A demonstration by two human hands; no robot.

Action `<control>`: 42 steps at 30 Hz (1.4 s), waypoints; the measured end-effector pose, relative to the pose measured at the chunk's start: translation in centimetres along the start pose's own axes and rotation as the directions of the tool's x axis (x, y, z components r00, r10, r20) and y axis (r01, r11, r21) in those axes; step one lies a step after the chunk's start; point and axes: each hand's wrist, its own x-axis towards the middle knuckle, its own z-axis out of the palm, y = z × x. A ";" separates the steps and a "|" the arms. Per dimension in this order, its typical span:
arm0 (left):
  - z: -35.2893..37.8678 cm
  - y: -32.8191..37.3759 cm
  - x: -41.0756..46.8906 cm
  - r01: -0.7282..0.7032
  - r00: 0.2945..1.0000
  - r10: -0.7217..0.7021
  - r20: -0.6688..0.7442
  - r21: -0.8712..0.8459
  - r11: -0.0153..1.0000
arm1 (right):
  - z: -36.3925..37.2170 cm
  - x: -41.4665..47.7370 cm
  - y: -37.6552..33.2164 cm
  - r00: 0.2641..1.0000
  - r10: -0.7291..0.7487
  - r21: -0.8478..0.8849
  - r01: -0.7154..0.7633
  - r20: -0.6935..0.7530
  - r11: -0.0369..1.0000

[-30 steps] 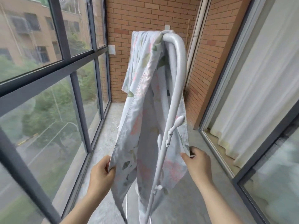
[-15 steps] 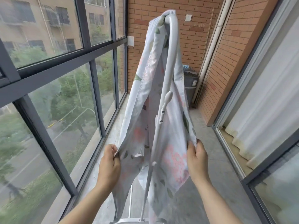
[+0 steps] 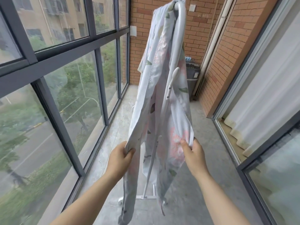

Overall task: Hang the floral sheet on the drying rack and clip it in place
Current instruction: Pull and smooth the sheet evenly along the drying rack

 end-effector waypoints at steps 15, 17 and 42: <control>6.9 -3.7 1.1 0.138 0.990 -0.136 -0.035 0.079 0.987 | 3.0 2.6 7.0 0.993 0.013 0.073 -0.022 0.121 0.997; 8.2 -5.1 1.8 0.141 0.990 -0.140 -0.025 0.045 0.989 | 3.7 3.1 8.5 0.992 -0.002 0.091 -0.010 0.129 0.996; 23.9 -31.4 5.6 -0.356 0.887 0.368 -0.278 0.093 0.930 | 17.7 5.1 37.5 0.957 -0.288 0.131 0.284 0.013 0.950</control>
